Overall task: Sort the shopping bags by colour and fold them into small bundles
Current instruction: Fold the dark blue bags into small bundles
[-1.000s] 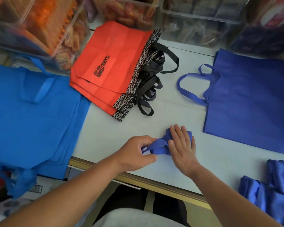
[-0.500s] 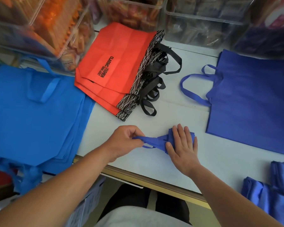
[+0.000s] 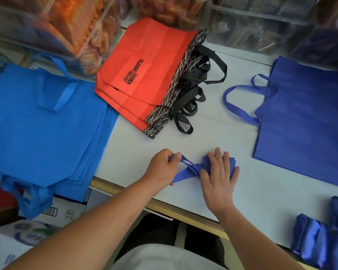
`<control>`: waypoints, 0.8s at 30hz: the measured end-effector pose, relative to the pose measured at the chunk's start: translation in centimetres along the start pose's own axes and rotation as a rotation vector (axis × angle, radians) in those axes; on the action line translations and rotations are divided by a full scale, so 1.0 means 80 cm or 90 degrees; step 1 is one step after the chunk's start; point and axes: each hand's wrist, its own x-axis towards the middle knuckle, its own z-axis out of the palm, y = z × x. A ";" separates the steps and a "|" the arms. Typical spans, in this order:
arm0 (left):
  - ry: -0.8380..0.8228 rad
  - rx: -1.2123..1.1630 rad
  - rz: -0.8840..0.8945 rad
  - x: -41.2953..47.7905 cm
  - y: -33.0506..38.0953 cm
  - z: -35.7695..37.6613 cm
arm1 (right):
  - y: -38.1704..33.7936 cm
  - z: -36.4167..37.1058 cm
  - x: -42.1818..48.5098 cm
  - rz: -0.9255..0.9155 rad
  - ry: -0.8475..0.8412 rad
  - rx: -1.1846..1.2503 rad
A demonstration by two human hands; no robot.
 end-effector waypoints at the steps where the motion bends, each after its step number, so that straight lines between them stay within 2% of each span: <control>1: -0.008 0.027 -0.044 0.001 -0.003 0.001 | -0.001 -0.002 0.000 0.005 -0.007 0.004; 5: -0.086 0.051 -0.230 0.001 -0.001 0.004 | -0.013 0.006 0.003 0.039 0.024 -0.091; 8: -0.109 0.068 -0.279 0.001 0.007 0.001 | -0.019 0.010 0.009 0.060 0.056 -0.130; 10: -0.092 0.060 -0.249 0.002 0.007 0.000 | -0.013 0.011 0.011 0.037 0.050 -0.153; 13: -0.095 0.009 -0.125 0.003 -0.005 -0.003 | -0.005 0.011 0.011 0.018 0.043 -0.166; 16: -0.079 -0.158 -0.047 0.003 -0.015 -0.013 | -0.007 0.010 0.014 0.025 0.008 -0.174; 21: -0.045 -0.402 -0.032 -0.001 -0.007 -0.012 | -0.008 0.002 0.015 0.031 -0.023 -0.149; 22: -0.038 -0.403 -0.032 -0.002 -0.007 -0.012 | -0.007 0.002 0.016 0.035 -0.031 -0.142; 24: -0.002 -0.295 -0.036 -0.002 -0.010 -0.012 | -0.005 0.000 0.017 0.032 -0.045 -0.130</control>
